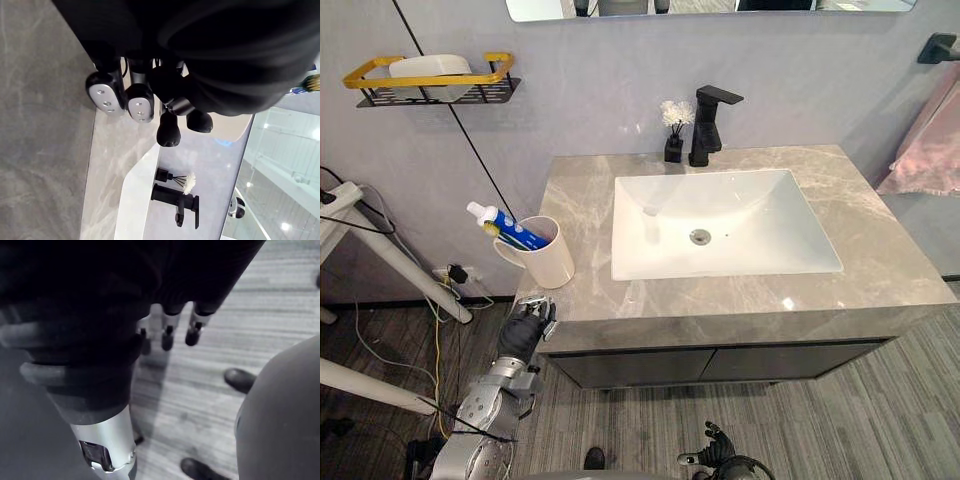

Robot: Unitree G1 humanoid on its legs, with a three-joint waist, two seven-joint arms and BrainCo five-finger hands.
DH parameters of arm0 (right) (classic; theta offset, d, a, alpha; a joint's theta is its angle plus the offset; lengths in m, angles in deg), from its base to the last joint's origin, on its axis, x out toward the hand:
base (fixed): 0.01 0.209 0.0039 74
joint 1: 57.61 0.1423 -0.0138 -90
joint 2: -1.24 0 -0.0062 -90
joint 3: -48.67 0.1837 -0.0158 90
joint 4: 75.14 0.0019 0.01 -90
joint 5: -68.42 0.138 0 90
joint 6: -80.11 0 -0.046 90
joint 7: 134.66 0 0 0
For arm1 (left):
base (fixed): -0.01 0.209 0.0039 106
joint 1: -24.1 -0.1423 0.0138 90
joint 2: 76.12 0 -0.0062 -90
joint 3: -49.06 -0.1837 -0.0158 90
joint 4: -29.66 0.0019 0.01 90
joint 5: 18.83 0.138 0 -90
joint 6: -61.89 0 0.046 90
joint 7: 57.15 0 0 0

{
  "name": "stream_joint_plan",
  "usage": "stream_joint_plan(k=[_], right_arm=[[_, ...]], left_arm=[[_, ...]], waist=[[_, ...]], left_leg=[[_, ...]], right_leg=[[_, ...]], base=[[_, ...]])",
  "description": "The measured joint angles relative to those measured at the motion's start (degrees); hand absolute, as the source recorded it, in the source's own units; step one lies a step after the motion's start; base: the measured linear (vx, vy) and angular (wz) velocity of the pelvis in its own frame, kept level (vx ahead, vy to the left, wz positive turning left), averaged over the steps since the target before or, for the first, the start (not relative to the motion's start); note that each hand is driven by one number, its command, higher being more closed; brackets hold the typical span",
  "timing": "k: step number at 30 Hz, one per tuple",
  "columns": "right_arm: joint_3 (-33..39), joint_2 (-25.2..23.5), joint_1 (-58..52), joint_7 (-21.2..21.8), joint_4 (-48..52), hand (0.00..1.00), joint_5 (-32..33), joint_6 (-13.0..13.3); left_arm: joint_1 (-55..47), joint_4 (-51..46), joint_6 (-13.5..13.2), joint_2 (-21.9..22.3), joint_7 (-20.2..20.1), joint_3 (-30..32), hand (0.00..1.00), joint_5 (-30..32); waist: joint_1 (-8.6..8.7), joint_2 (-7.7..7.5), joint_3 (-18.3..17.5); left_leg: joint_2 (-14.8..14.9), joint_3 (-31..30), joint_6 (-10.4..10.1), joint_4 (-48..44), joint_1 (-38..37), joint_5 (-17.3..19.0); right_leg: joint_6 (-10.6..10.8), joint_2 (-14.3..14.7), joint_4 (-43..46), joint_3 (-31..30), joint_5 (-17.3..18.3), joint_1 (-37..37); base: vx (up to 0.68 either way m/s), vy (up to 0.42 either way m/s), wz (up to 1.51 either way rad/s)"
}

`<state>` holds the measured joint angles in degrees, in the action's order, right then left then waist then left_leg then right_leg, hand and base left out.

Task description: Organize washtable

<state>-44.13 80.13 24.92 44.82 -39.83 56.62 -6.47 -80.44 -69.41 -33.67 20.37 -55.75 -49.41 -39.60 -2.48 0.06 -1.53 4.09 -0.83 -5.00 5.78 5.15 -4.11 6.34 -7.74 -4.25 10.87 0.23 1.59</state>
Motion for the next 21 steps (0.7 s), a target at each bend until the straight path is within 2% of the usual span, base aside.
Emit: stream_joint_plan(k=[5, 8, 11, 14, 17, 21], right_arm=[[0.00, -0.15, -0.15, 0.45, 0.13, 0.00, 0.01, 0.03], [0.02, -0.29, -0.26, 0.43, 0.24, 0.00, 0.01, 0.10], [0.19, -0.82, -0.48, 0.39, 0.24, 0.00, 0.00, 0.12], [0.49, -1.17, -0.64, 0.34, 0.17, 0.00, 0.00, 0.15], [0.92, -1.16, -0.63, 0.35, -0.01, 0.00, 0.01, 0.18], [1.09, -1.03, -0.60, 0.41, -0.10, 0.00, 0.00, 0.25]], left_arm=[[1.53, 0.79, 0.12, 0.39, 1.06, 0.04, 1.00, 0.71], [3.75, 1.80, 0.31, 0.39, 2.71, 2.21, 1.00, 0.60], [5.02, 1.86, 0.55, 0.11, 3.63, 4.47, 1.00, 0.18], [4.64, 0.10, 0.72, -0.48, 3.60, 4.53, 1.00, -0.49], [4.22, -3.29, 0.78, -1.37, 3.41, 4.50, 1.00, -2.37], [3.98, -7.50, 0.65, -3.66, 1.01, 4.51, 1.00, -5.94]], waist=[[0.04, -0.29, -0.21], [0.21, -0.52, -0.39], [0.49, -1.59, -0.80], [0.49, -2.13, -1.10], [0.35, -2.06, -1.09], [0.36, -1.66, -0.87]], left_leg=[[-0.09, -0.16, 0.00, 0.02, 0.56, 0.00], [-0.09, -0.24, 0.00, 0.02, 0.56, 0.00], [-0.18, -0.43, -0.10, -0.04, 0.57, -0.15], [-0.37, -0.48, 0.12, -0.37, 0.57, -0.22], [-0.42, -0.48, 0.12, -0.40, 0.49, -0.23], [-0.54, -0.52, 0.15, -0.40, -0.71, -0.20]], right_leg=[[0.00, 0.00, -0.02, -0.11, 0.00, 0.60], [0.01, 0.01, -0.02, -0.12, -0.01, 0.61], [0.03, -0.06, -0.09, -0.11, -0.28, 0.56], [0.11, -0.12, -1.13, 0.09, -1.00, -0.08], [0.11, -0.14, -1.23, 0.20, -1.00, -0.57], [0.09, -0.31, -1.16, 0.48, -0.99, -1.78]], base=[[-0.03, 0.002, -0.01], [0.01, -0.001, -0.01], [0.08, -0.006, -0.01], [0.14, -0.013, 0.03], [0.10, -0.015, 0.01], [0.00, -0.002, 0.00]])
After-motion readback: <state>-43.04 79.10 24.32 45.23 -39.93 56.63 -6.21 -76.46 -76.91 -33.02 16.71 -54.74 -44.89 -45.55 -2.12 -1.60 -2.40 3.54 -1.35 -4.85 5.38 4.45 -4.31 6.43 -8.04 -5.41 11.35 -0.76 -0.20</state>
